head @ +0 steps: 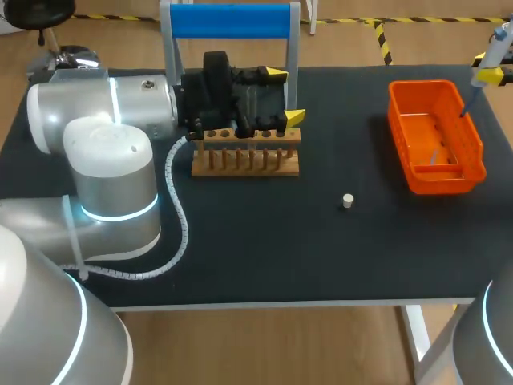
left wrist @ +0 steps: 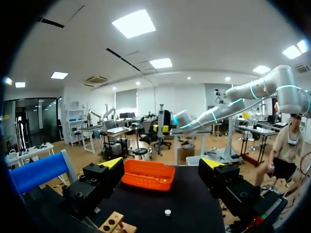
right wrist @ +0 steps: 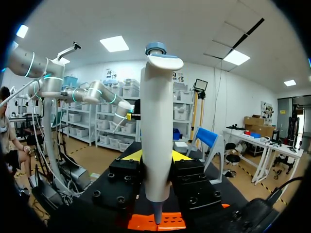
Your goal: Invert the test tube, pick up the pipette, mount the tip to pipette, aspirate from beaker and dispense into the tube, eject the tip, return the pipette, and cap with the stopper.
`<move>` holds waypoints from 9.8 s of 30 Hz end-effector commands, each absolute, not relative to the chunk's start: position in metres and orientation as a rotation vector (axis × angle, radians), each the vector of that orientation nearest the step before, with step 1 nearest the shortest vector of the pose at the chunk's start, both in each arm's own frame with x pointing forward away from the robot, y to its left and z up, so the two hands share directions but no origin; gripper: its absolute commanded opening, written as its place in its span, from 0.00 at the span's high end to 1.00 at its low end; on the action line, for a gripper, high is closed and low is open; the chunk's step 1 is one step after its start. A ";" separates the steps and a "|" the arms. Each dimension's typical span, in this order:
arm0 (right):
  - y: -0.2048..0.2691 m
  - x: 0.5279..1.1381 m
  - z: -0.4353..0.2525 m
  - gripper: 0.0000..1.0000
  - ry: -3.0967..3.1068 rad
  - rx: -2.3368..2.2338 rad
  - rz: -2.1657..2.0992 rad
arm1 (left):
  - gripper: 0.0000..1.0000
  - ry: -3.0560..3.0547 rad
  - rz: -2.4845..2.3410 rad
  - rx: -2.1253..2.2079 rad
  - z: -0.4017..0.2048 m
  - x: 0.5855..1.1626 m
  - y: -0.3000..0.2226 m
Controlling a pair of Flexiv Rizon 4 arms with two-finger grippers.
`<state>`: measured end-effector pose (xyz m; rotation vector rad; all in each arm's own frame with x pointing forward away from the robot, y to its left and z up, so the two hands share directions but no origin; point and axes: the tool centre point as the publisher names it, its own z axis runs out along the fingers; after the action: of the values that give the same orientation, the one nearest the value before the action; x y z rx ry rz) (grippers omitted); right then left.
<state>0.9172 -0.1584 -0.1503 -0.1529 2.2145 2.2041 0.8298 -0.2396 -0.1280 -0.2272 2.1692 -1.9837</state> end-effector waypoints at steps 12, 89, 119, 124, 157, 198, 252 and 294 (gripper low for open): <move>-0.160 0.918 -0.149 1.00 2.219 -0.156 2.203 | 0.00 2.166 -1.985 -0.226 -0.129 0.830 -0.240; 0.166 0.845 -0.174 1.00 2.321 -0.339 2.286 | 0.00 2.166 -1.985 -0.226 -0.129 0.830 -0.240; 0.201 0.842 -0.171 1.00 2.274 -0.320 2.262 | 0.94 2.166 -1.985 -0.226 -0.129 0.830 -0.240; 0.202 0.842 -0.170 1.00 2.266 -0.322 2.267 | 1.00 2.166 -1.985 -0.226 -0.129 0.830 -0.240; 0.157 0.840 -0.169 0.00 2.274 -0.344 2.260 | 1.00 2.166 -1.985 -0.226 -0.129 0.830 -0.240; 0.137 1.067 -0.129 0.00 2.417 0.127 1.703 | 1.00 2.166 -1.985 -0.226 -0.129 0.830 -0.240; 0.198 1.105 -0.172 0.00 2.476 0.231 1.477 | 1.00 2.166 -1.985 -0.226 -0.129 0.830 -0.240; 0.198 1.105 -0.172 0.00 2.476 0.231 1.477 | 1.00 2.144 -1.583 -0.661 -0.145 0.918 -0.129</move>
<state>1.1039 0.1988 -0.1733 0.2319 2.4681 1.4810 0.9108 -0.1305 -0.1477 -0.6504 2.1135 -1.6103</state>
